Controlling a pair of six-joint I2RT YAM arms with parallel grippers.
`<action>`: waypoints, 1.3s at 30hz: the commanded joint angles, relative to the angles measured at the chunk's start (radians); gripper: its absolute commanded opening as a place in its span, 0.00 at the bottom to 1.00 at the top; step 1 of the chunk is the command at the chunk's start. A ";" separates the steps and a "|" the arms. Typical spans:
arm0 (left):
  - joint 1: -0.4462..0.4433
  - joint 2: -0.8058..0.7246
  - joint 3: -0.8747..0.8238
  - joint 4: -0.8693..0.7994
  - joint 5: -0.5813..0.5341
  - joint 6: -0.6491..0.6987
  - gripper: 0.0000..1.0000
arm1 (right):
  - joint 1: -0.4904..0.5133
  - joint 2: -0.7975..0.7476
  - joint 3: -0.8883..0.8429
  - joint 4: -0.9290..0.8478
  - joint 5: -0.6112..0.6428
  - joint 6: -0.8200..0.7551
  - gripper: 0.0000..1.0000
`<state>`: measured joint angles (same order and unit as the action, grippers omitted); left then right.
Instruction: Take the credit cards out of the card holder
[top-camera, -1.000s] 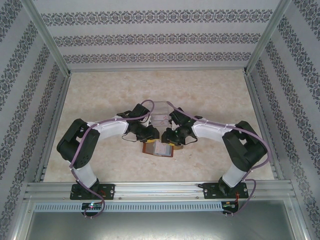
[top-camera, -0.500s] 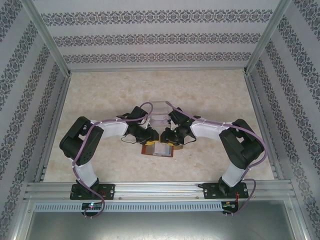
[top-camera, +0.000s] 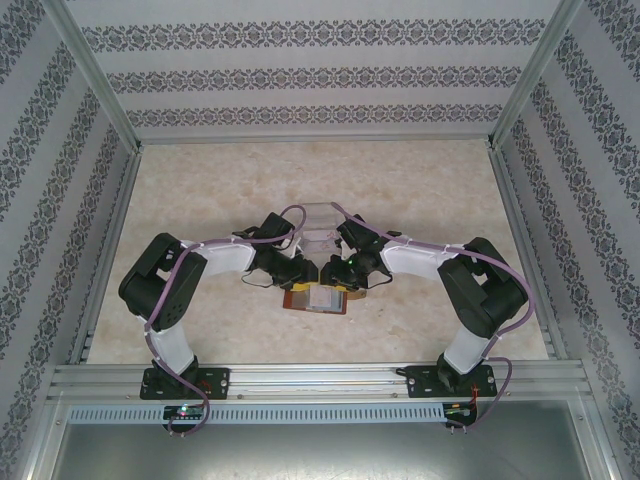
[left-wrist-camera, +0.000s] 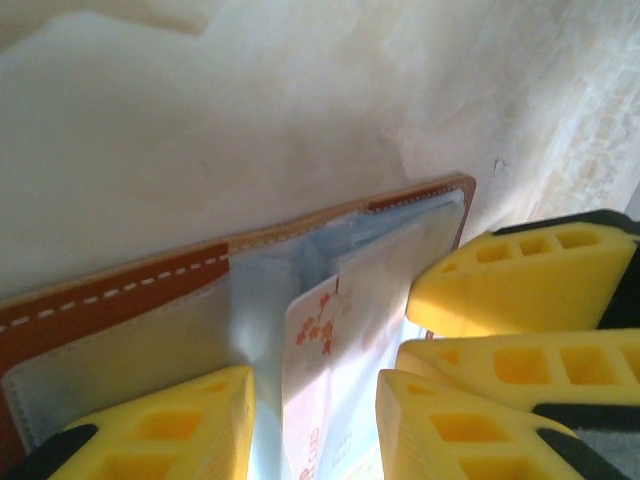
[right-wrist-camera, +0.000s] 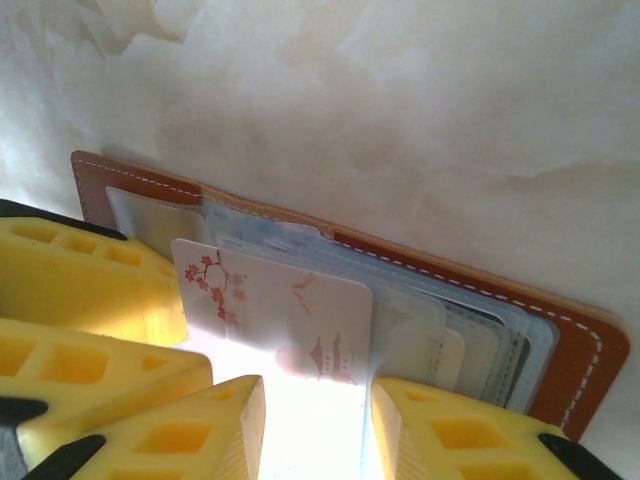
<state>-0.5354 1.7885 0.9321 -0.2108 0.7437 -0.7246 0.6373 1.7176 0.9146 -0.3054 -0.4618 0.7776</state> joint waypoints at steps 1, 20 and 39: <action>0.000 -0.024 0.056 -0.178 0.021 0.124 0.37 | -0.001 0.048 -0.012 -0.044 0.046 -0.023 0.37; 0.000 -0.032 0.135 -0.463 -0.300 0.278 0.30 | -0.007 0.044 -0.007 -0.055 0.045 -0.035 0.37; 0.002 -0.107 0.083 -0.159 -0.067 0.049 0.31 | -0.007 0.033 -0.003 -0.059 0.042 -0.038 0.37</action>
<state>-0.5354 1.6524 1.0447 -0.4713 0.5926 -0.6067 0.6369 1.7180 0.9195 -0.3119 -0.4622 0.7559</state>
